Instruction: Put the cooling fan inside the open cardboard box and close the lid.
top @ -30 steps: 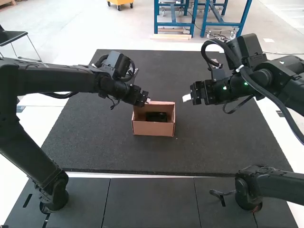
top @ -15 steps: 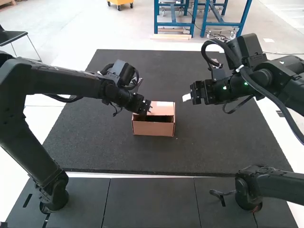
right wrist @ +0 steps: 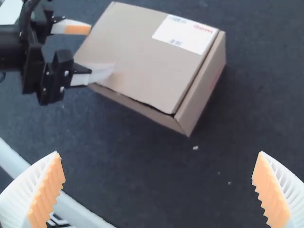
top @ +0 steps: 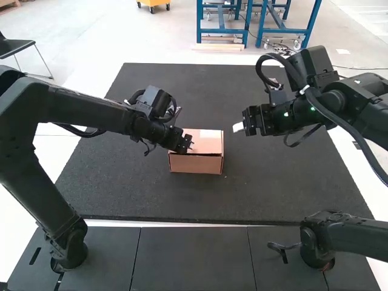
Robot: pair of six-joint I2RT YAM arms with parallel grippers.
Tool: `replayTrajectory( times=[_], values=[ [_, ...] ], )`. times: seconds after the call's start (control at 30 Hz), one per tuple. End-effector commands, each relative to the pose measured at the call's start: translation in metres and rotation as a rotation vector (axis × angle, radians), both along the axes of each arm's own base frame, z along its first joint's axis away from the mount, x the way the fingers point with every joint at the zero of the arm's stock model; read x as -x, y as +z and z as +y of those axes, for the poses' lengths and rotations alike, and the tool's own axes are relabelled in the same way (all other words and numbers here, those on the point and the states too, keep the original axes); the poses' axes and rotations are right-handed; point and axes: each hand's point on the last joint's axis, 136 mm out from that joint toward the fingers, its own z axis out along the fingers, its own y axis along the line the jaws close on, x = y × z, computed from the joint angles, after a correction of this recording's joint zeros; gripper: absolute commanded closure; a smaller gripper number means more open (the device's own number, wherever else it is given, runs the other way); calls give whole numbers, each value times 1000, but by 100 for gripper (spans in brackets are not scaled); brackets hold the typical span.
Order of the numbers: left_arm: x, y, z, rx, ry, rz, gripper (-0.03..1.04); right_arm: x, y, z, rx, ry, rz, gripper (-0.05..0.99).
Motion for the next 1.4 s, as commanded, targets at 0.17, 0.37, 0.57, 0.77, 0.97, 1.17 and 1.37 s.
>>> replayTrajectory(
  times=[0.17, 0.37, 0.57, 0.77, 0.97, 1.17, 1.37],
  values=[
    [3, -24, 1, -16, 12, 36, 4, 1, 2, 1, -21, -4, 3, 3],
    [3, -30, 6, -37, 30, 31, 4, 2, 4, 0, -25, -4, -4, 3],
    [9, -36, 12, -58, 33, 50, 4, 2, 5, 0, -25, -2, -3, 3],
    [9, 0, 15, -32, 44, 16, 4, 2, 7, -1, -29, -6, -10, 3],
    [-1, 67, 37, 47, 101, -124, 4, 3, 17, -3, -45, -14, -46, 3],
    [-3, 106, 64, 66, 164, -219, 4, -4, 24, -8, -44, -70, -69, 3],
    [-3, 141, 90, 94, 206, -347, 4, -15, 34, -10, -59, -98, -151, 3]
  ],
)
